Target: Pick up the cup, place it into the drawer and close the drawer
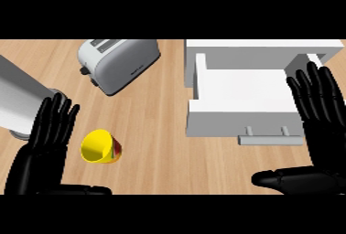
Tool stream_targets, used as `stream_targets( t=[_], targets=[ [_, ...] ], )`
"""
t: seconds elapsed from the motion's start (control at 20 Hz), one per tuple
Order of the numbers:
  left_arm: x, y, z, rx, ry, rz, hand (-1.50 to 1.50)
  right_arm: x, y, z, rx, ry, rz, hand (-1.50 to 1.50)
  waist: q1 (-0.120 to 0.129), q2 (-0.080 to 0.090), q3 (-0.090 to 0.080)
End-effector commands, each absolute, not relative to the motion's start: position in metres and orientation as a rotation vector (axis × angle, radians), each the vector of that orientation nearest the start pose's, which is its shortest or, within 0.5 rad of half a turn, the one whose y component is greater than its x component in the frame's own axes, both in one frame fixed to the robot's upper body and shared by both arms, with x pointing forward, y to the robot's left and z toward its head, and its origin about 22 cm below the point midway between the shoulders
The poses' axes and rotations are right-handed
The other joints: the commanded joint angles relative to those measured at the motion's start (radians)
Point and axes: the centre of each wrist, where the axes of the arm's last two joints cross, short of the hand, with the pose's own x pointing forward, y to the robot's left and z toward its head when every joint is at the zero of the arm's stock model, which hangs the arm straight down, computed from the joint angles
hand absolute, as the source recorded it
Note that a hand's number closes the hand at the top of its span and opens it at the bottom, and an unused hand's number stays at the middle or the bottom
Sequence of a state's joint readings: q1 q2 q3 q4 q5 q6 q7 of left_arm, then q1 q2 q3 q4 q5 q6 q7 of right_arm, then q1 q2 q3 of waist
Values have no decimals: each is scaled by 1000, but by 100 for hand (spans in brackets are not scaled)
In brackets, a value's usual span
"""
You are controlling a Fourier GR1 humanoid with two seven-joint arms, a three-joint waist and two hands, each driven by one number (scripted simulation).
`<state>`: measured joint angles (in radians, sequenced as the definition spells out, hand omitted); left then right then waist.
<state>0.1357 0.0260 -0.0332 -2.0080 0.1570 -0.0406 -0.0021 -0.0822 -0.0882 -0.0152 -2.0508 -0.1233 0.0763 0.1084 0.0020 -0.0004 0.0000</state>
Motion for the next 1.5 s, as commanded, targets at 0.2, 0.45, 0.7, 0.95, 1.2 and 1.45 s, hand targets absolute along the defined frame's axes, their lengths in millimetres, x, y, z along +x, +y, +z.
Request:
stream_targets(
  t=[0.2,0.45,0.7,0.95,1.2,1.45],
  targets=[
    [201,238,45,-67,-1820,73,-150,213,-232,133,137,-2010,135,-150,-3,0,0],
    [192,261,4,-25,-1775,99,-150,208,-240,127,115,-1999,133,-150,-3,0,0],
    [202,277,-19,-5,-1757,86,-150,233,-245,139,132,-2020,119,-150,-1,1,0],
    [217,298,-35,-21,-1741,105,-150,227,-222,145,148,-2001,105,-150,-3,1,-1],
    [204,295,-58,-1,-1721,89,-150,212,-231,146,138,-2007,103,-150,-3,0,0],
    [213,295,-73,-10,-1712,86,-150,231,-222,136,152,-2002,127,-150,-2,0,0]
  ],
)
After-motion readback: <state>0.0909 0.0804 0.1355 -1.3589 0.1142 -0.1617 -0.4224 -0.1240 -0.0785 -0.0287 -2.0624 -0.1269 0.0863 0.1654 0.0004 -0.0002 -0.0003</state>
